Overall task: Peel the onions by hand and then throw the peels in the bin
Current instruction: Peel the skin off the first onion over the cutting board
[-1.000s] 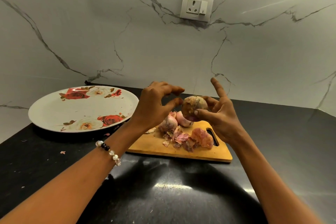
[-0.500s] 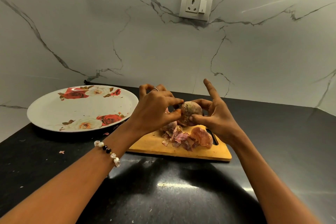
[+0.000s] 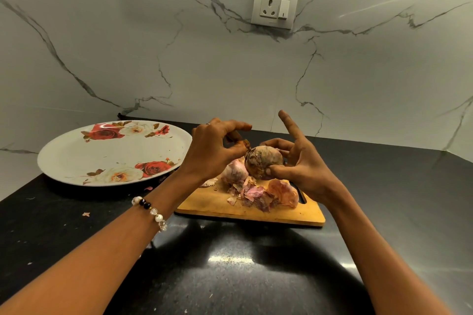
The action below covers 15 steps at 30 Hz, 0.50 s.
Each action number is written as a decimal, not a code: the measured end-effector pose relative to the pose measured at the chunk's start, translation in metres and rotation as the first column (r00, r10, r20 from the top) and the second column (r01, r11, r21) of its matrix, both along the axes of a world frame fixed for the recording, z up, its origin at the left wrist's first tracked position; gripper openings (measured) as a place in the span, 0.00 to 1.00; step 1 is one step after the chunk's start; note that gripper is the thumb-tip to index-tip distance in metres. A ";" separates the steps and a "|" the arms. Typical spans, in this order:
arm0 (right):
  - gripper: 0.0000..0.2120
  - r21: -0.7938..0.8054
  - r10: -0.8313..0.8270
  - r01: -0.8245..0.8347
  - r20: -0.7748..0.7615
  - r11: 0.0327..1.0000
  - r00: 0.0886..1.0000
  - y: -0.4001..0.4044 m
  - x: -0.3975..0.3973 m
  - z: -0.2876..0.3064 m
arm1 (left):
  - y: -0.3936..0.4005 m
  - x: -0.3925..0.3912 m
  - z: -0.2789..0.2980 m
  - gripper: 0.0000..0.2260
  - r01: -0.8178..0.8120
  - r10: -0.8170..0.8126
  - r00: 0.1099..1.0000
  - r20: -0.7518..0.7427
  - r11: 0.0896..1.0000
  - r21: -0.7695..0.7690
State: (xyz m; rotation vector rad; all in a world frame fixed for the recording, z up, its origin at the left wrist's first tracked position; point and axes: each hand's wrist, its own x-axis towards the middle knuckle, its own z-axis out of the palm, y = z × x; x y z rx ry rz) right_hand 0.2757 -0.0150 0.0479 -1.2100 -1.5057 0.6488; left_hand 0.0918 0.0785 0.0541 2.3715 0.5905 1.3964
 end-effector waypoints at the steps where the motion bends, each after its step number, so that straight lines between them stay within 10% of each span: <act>1: 0.56 -0.006 0.007 -0.007 -0.001 1.000 1.000 0.000 0.000 0.000 | 0.000 0.000 0.001 0.16 -0.007 0.007 1.000 0.008 1.000 -0.002; 15: 0.55 -0.001 0.031 -0.031 0.007 1.000 1.000 -0.001 -0.001 -0.001 | 0.009 -0.005 0.003 0.10 0.047 -0.050 0.996 -0.070 0.998 -0.046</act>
